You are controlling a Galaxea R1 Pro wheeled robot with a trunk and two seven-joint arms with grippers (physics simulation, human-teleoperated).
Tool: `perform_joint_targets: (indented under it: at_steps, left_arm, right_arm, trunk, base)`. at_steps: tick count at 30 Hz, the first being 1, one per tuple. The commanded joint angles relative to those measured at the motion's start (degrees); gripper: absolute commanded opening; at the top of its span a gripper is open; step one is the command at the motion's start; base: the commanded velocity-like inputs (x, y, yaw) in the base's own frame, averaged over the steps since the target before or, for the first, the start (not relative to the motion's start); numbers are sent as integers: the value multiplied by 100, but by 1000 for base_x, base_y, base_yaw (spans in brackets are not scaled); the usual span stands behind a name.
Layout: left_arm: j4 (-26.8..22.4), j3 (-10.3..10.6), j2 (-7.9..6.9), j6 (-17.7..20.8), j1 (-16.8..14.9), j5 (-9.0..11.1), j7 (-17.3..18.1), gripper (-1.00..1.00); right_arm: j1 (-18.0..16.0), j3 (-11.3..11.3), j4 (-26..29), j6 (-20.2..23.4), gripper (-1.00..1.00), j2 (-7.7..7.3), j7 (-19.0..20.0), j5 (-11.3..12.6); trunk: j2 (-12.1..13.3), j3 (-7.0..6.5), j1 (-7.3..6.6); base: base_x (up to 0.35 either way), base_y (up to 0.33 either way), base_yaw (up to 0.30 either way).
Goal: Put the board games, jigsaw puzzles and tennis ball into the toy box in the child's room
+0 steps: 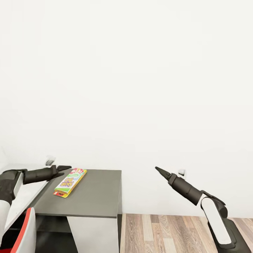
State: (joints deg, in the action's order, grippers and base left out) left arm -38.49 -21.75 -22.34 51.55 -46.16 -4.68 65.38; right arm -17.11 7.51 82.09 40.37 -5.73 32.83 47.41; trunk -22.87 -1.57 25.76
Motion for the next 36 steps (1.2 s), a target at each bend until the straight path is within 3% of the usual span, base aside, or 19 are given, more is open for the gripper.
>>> perform_joint_targets:
  at_steps: [1, 5, 8, 19, 36]
  left_arm:
    - [-1, -26, 62, 41, -2, -34, -291, 100]
    - [-2, -37, 146, 28, 1, -16, -1015, 100]
    - [-5, -45, 156, 24, 1, -16, -1177, 100]
    - [-3, -59, 168, 13, 2, -19, -1297, 100]
    - [-2, -49, 168, 13, 2, -28, -1348, 100]
  right_arm:
    - [-1, 73, -61, 45, 100, 3, 4, -18]
    - [-2, 173, -304, 39, 100, 5, 4, -96]
    - [-2, 188, -348, 30, 100, 9, 1, -116]
    - [-2, 199, -414, 32, 100, 11, -368, -131]
    - [-4, 137, -411, 31, 100, 14, -439, -138]
  trunk:
    - [-5, 3, 2]
    - [-5, 3, 2]
    - [-5, 3, 2]
    - [-5, 3, 2]
    - [-5, 3, 2]
  base:
    - [0, 0, 0]
    - [0, 0, 0]
    - [0, 0, 0]
    - [92, 52, 0]
    - [149, 49, 0]
